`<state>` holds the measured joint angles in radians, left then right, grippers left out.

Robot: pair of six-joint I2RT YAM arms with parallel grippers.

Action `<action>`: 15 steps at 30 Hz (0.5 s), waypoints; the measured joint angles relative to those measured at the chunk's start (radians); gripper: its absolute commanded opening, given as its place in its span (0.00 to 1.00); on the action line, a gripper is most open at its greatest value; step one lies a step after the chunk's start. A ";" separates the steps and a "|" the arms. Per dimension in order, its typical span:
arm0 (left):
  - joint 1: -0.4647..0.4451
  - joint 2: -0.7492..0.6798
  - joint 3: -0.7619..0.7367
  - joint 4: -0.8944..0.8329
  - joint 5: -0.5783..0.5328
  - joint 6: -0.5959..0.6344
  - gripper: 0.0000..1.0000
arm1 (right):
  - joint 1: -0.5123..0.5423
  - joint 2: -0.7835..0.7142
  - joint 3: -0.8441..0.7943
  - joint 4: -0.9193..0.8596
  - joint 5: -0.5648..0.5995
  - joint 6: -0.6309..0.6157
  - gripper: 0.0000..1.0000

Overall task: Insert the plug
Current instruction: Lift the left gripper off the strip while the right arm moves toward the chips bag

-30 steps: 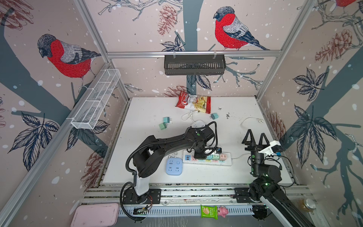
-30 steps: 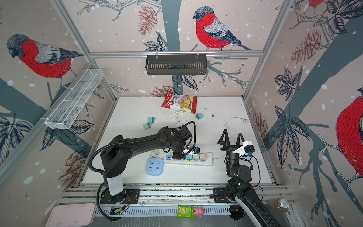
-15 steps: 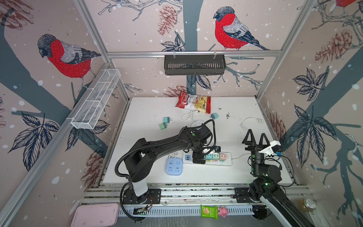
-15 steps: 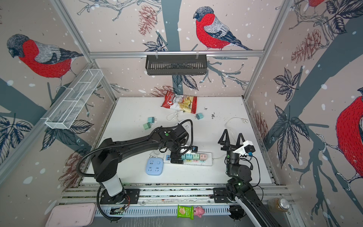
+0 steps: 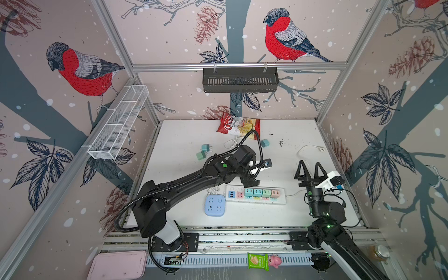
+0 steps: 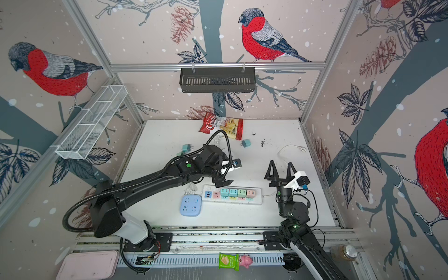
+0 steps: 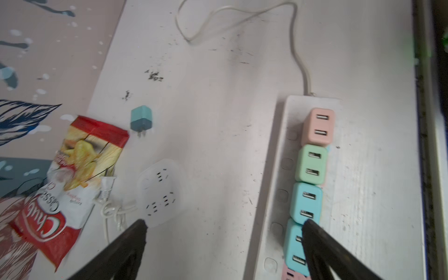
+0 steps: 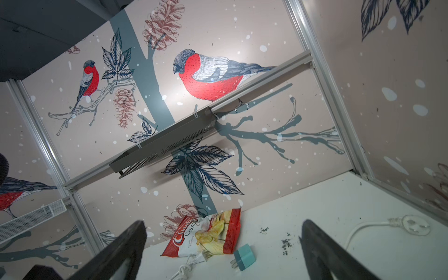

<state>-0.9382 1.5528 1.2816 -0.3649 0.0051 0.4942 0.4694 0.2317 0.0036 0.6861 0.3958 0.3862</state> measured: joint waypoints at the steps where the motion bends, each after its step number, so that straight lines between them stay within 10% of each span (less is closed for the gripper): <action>1: 0.005 -0.005 0.006 0.026 -0.053 -0.040 0.99 | 0.001 0.024 0.011 -0.041 0.028 0.043 0.99; 7: 0.076 -0.048 0.042 0.114 -0.269 -0.314 0.99 | -0.002 0.258 0.268 -0.385 0.248 0.336 0.99; 15: 0.164 -0.270 -0.129 0.311 -0.294 -0.514 0.99 | -0.015 0.486 0.429 -0.541 0.134 0.315 1.00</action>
<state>-0.7746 1.2823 1.1526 -0.0536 -0.2890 -0.0196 0.4545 0.7174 0.4328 0.1455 0.5297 0.7013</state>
